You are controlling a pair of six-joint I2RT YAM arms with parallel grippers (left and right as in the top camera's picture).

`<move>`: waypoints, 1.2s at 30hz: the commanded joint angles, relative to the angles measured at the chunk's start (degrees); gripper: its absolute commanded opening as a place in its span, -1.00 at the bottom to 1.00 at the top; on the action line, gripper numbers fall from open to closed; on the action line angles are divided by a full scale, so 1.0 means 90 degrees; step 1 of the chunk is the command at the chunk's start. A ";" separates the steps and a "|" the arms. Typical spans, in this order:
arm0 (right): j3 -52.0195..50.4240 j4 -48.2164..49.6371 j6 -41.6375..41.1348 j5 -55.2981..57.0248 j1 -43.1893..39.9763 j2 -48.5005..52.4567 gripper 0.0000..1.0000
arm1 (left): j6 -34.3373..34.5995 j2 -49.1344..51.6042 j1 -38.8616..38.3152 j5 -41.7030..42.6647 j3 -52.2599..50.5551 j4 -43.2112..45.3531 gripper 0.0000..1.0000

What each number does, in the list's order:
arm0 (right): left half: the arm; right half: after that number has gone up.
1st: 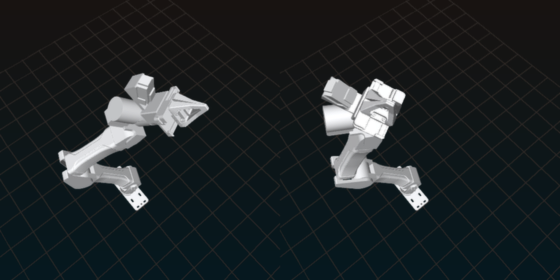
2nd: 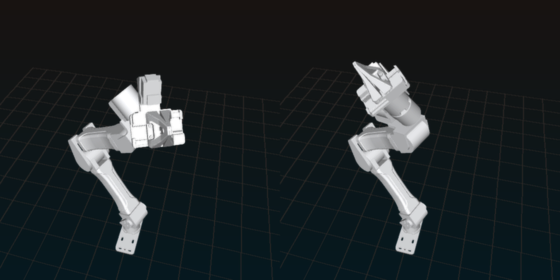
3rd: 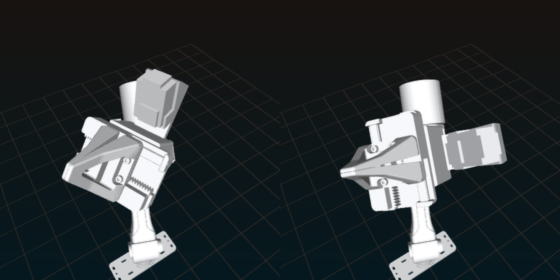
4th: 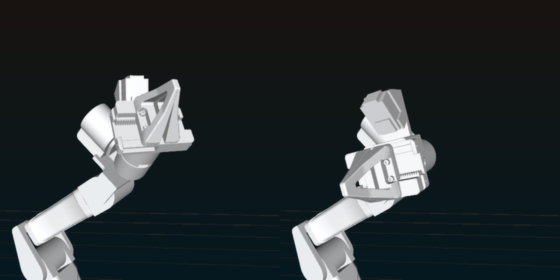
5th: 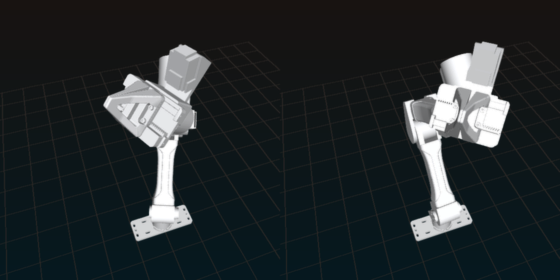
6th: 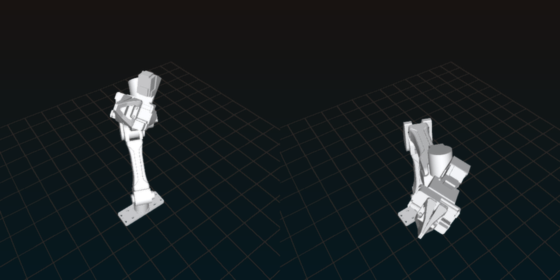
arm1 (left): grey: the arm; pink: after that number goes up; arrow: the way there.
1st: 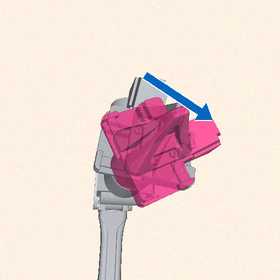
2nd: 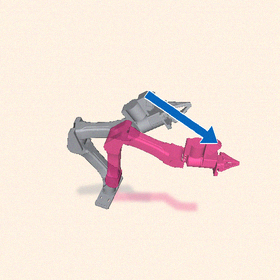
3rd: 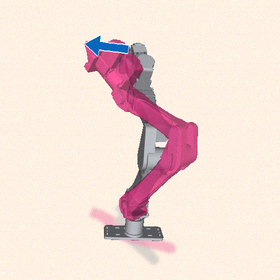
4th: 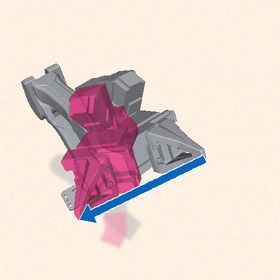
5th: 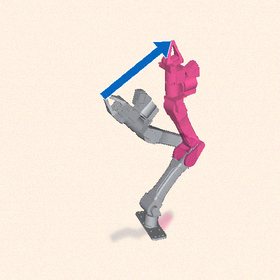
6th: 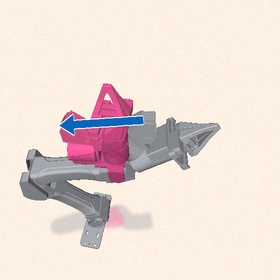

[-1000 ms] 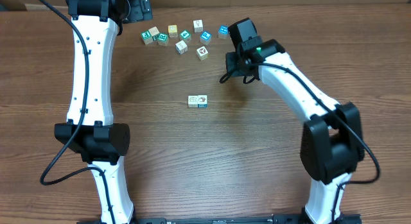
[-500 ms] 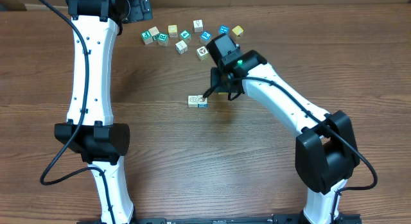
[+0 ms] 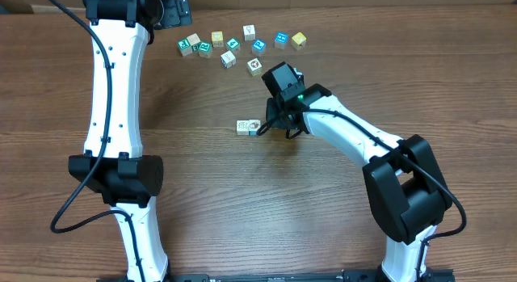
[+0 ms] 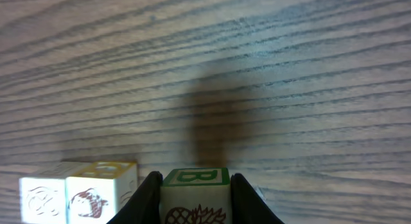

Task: Form a horizontal line
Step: 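Carry the held block down toward the placed blocks with the right gripper, then lower the pineapple block to the right of the acorn block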

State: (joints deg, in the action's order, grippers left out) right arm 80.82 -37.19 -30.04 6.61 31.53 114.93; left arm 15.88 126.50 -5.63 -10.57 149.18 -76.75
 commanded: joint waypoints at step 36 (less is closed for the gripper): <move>-0.0522 0.0602 -0.0046 -0.0032 0.0002 0.0044 -0.52 | -0.0073 -0.0024 -0.0044 -0.0041 0.0032 0.0000 1.00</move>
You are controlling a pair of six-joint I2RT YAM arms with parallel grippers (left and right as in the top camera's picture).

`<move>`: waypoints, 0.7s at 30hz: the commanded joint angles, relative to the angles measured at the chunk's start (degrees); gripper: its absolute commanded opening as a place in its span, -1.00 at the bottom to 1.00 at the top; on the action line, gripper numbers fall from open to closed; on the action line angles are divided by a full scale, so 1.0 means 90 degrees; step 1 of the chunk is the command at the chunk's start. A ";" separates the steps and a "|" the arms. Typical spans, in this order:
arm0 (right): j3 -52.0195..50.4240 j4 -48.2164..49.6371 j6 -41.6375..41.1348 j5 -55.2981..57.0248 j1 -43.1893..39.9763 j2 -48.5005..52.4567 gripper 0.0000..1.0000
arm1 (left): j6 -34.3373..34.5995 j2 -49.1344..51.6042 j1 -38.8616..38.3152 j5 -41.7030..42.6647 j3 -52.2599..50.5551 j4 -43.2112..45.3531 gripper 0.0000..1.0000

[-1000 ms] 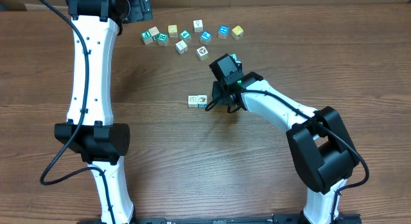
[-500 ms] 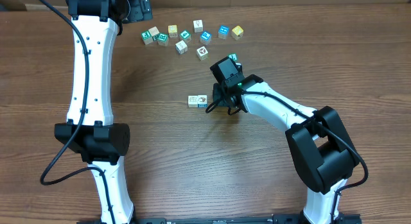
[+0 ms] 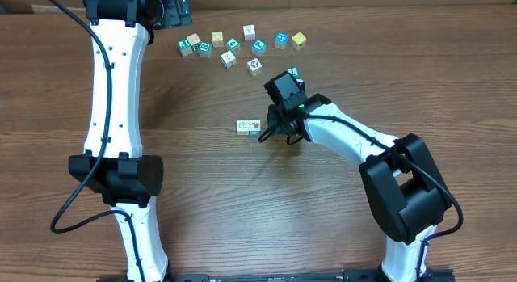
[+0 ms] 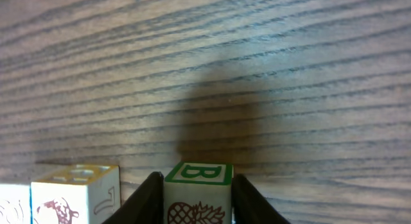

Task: Form a horizontal line
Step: 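Lower the pineapple block to the right of the acorn block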

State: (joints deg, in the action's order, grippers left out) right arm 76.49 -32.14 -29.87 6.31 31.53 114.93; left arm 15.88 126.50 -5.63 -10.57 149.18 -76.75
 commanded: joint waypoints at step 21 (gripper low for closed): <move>-0.0041 0.0452 -0.0061 -0.0321 0.0036 0.0044 -0.29 | -0.0073 -0.0024 -0.0044 -0.0041 0.0032 0.0000 1.00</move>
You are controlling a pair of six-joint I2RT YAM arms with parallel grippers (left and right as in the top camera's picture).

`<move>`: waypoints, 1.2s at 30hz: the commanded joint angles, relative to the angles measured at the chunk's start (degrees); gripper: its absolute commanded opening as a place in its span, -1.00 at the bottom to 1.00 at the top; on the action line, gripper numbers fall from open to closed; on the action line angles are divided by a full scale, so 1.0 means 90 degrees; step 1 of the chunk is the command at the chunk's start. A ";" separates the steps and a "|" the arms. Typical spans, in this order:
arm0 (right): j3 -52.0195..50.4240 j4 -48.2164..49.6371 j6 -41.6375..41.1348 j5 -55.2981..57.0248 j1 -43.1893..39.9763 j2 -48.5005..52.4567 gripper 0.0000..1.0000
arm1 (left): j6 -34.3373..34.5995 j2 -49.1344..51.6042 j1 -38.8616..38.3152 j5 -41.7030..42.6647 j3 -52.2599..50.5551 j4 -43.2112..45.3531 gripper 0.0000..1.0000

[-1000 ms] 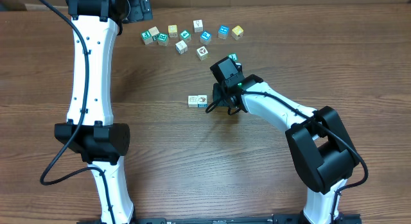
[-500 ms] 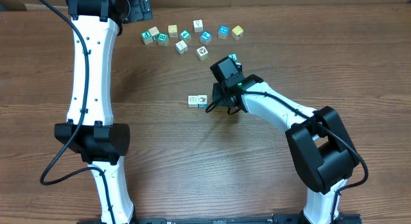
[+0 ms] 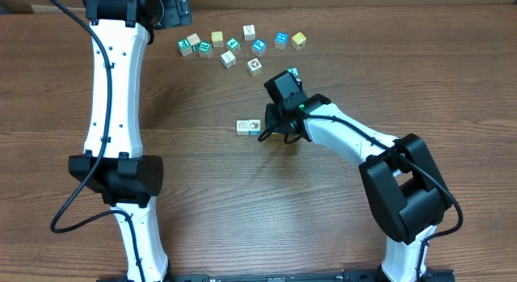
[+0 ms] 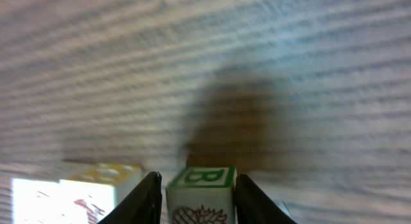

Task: Form a horizontal line
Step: 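Lower the pineapple block to the right of the acorn block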

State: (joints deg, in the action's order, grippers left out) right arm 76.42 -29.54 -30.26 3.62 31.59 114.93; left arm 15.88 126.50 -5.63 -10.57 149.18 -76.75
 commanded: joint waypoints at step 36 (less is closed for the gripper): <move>-0.0034 -0.0355 -0.0019 -0.0420 -0.0391 0.0044 -0.93 | -0.0073 -0.0024 -0.0044 -0.0041 0.0032 0.0000 0.99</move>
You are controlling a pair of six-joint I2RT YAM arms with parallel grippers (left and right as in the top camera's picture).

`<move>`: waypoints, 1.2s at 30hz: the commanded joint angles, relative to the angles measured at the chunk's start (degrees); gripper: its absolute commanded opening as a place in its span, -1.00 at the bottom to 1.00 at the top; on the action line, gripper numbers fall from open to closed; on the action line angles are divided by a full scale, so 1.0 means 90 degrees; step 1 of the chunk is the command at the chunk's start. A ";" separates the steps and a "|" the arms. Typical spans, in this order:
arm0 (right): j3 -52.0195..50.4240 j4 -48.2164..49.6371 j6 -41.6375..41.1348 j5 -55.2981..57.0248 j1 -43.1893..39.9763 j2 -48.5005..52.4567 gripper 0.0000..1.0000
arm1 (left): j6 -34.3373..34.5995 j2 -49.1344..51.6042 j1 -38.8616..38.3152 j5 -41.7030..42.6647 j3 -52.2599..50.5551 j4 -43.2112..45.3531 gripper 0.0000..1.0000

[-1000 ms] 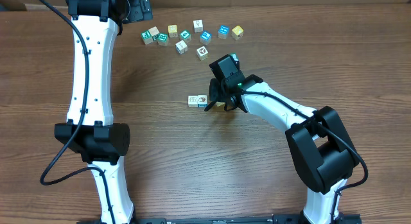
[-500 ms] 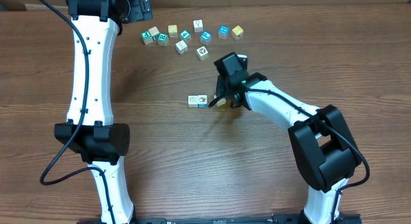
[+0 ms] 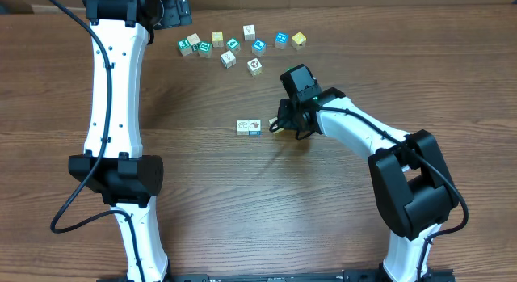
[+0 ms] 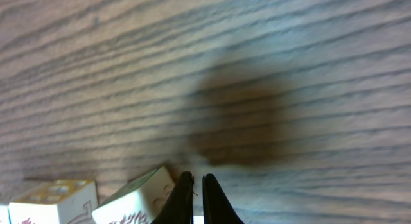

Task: Form a horizontal line
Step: 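Lower the pineapple block to the right of the acorn block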

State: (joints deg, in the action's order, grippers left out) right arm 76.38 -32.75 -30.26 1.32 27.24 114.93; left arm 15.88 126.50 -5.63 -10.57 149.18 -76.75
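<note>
Two small picture blocks lie side by side in a short row at mid-table. A third block, white with a green edge, sits tilted just right of them, next to a yellow-edged block. My right gripper is shut with nothing between its fingers, and its left finger is against that tilted block. From overhead the right gripper stands just right of the row. The left gripper is a dark shape at the table's far edge, and its jaws cannot be made out.
Several loose picture blocks are scattered at the back of the wooden table. The left arm stretches along the left side from its base near the front edge.
The right gripper held the green-edged B block upright between its fingers. Now the block lies tilted to the left of the fingers, which are shut on nothing. The wrist has shifted right.
The right gripper held the green B block just right of the two-block row, low over the table, in all three earlier moments. Now the block rests askew beside the row and the fingers have closed empty. The left arm has stayed where it was.
</note>
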 commanded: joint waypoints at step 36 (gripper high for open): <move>-0.0029 -0.0131 -0.0017 -0.0163 0.0192 0.0216 -0.88 | -0.0073 -0.0024 -0.0044 -0.0041 0.0032 0.0000 1.00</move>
State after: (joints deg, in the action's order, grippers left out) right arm 76.38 -34.30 -30.24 -0.01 28.60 116.20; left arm 15.90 126.50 -5.63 -10.57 149.18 -76.75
